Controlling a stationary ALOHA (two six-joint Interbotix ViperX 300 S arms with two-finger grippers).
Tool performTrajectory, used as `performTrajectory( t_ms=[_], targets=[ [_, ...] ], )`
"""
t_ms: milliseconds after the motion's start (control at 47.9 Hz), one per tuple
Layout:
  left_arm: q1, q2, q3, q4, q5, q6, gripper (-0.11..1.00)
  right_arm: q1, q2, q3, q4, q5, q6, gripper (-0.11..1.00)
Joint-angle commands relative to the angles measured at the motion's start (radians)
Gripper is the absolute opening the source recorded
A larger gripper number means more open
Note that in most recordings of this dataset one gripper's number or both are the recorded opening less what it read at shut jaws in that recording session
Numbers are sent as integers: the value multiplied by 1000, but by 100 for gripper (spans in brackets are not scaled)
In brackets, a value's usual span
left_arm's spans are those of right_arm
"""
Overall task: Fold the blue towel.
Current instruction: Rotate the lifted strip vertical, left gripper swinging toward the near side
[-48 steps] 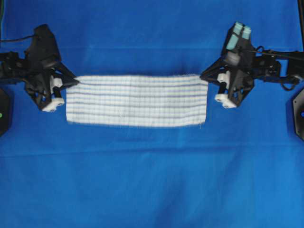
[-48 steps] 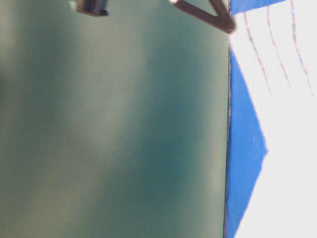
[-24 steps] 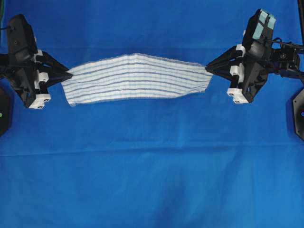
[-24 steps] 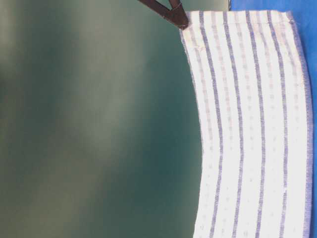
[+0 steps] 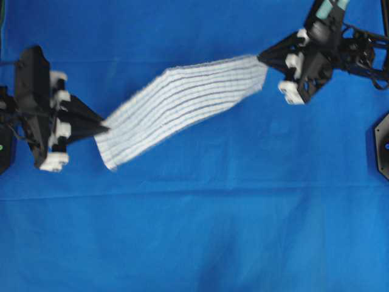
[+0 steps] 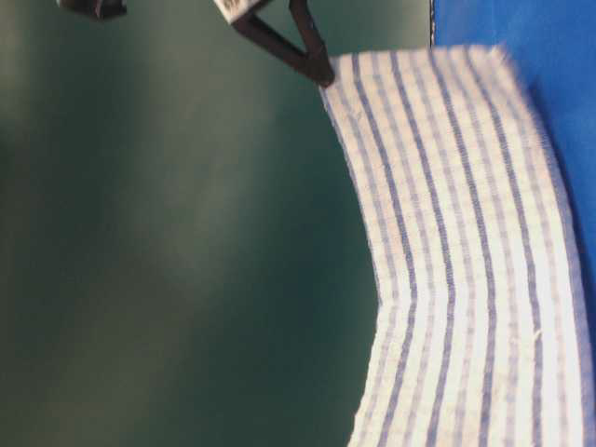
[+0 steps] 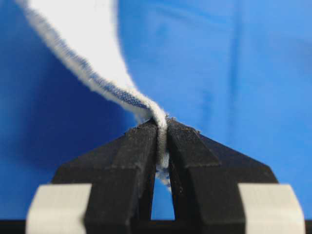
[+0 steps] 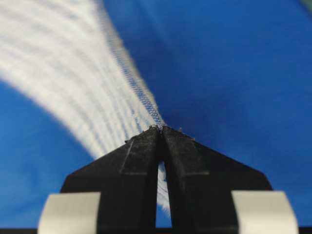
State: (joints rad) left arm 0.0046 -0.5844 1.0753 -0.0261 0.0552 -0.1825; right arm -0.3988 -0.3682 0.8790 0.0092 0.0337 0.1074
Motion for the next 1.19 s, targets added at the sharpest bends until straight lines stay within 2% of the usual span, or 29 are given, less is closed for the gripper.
performTrajectory(
  t_ms=[0, 188, 397, 564, 731, 940, 1170],
  targets=[
    [-37, 55, -51, -3, -34, 0, 4, -37, 34, -60, -21, -11, -2, 4],
    [-98, 204, -152, -2, -75, 6, 4, -100, 137, -164, -71, -11, -3, 4],
    [-161, 367, -311, 2, -77, 25, 4, -124, 242, -293, -133, -5, -5, 4],
    [-176, 474, -433, 2, -77, 81, 4, -126, 316, -400, -176, 3, -5, 4],
    [-179, 560, -529, 2, -67, 120, 4, -126, 364, -477, -192, 21, -6, 4],
    [-179, 607, -595, 2, -57, 135, 4, -130, 365, -477, -201, 28, -6, 4],
    [-178, 713, -723, 2, -74, 184, 4, -173, 264, -348, -202, 29, 5, 4]
  ],
)
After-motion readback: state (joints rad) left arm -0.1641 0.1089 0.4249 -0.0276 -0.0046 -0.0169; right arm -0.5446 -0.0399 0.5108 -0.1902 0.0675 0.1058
